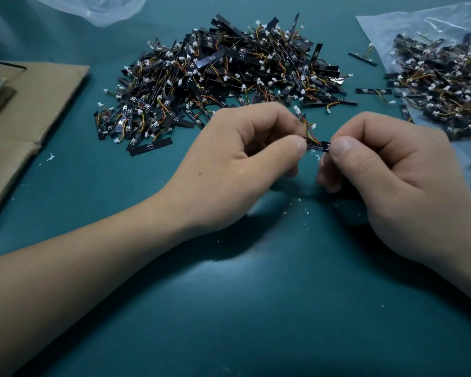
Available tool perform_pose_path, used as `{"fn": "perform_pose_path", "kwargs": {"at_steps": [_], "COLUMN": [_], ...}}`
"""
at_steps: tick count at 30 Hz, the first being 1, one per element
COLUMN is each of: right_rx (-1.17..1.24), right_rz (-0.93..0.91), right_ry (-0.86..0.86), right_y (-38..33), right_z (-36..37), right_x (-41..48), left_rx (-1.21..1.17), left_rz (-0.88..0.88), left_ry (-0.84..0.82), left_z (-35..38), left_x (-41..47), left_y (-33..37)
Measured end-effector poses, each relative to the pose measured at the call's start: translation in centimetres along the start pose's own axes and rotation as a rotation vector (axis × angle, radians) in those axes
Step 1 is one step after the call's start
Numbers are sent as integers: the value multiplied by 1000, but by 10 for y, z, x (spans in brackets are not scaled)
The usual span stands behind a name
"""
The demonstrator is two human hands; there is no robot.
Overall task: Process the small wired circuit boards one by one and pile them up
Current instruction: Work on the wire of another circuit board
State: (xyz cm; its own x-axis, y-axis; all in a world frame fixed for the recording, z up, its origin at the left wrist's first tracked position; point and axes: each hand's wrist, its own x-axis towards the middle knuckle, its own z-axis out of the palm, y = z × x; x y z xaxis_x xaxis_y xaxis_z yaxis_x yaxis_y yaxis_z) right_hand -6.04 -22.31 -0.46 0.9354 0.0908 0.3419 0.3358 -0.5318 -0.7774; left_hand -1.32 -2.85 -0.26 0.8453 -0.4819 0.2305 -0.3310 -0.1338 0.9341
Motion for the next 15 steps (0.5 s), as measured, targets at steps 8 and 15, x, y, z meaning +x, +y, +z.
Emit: {"fn": "perform_pose_path", "kwargs": {"at_steps": [8, 15], "right_rx": [-13, 163], "right_rz": [-38, 30], "right_ry": [-146, -246], "right_y": [2, 3], "right_z": [-2, -6], "right_x": [-1, 1], "left_rx": [84, 90], "left_rz": [65, 46], "left_ry": [-42, -40], "left_z": [0, 1], "left_x": [-2, -2], "left_y": [3, 3]}}
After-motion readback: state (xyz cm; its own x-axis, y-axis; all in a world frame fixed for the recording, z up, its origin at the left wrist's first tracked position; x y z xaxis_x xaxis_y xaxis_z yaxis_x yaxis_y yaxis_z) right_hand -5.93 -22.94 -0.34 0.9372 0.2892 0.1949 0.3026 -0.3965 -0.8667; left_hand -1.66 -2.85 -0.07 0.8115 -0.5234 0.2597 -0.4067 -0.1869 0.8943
